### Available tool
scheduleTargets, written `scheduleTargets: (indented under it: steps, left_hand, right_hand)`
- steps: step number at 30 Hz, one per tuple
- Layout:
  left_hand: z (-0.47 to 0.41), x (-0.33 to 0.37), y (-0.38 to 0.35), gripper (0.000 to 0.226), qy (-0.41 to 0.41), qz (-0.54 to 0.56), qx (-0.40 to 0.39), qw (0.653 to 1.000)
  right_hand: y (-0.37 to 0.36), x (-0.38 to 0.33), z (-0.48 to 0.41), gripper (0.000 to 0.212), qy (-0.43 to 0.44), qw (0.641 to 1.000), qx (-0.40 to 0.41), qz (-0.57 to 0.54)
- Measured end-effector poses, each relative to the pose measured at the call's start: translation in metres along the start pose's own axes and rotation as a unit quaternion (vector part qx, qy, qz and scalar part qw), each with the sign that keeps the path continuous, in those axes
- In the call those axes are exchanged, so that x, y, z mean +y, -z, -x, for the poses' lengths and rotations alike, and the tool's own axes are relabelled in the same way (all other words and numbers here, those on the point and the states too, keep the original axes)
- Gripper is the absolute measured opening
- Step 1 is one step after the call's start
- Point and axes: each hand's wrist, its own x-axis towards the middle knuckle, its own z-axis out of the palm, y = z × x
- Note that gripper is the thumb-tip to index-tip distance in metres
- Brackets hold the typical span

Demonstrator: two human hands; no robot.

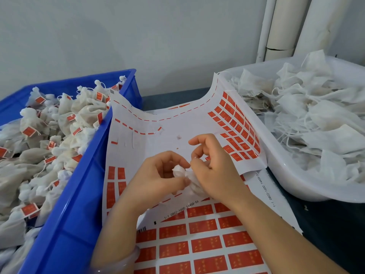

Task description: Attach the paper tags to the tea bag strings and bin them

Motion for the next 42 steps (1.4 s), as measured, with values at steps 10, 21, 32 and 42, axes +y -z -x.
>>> scheduleTargets:
  steps: [10,21,32,42]
  left_hand:
    - [-0.0008,0.0009,-0.0040,0.032,0.003,-0.011,0.021,1.000]
    - [-0.0014,-0.0044,-0.0027,0.037,-0.001,-0.074,0.044,0.996]
    - [-0.0005,-0.0026,-0.0038,0.021,-0.044,-0.064,0.037,0.996]
    - [-0.0006,-0.0001,-0.0028,0.016,-0.048,-0.001,0.051,0.998]
  right_hand:
    - [-0.0003,0.0003,0.0007,0.030,-0.008,1.000,-0.023,0.010]
    - [0.0008,0.0020,-0.0006,0.030,0.005,0.999,-0.024,0.026]
    - [0.0037,0.0017,-0.0013,0.028,-0.005,1.000,-0.004,0.000]
    - [0.0024,0.0028,-0.0024,0.028,-0.003,1.000,0.019,-0.004]
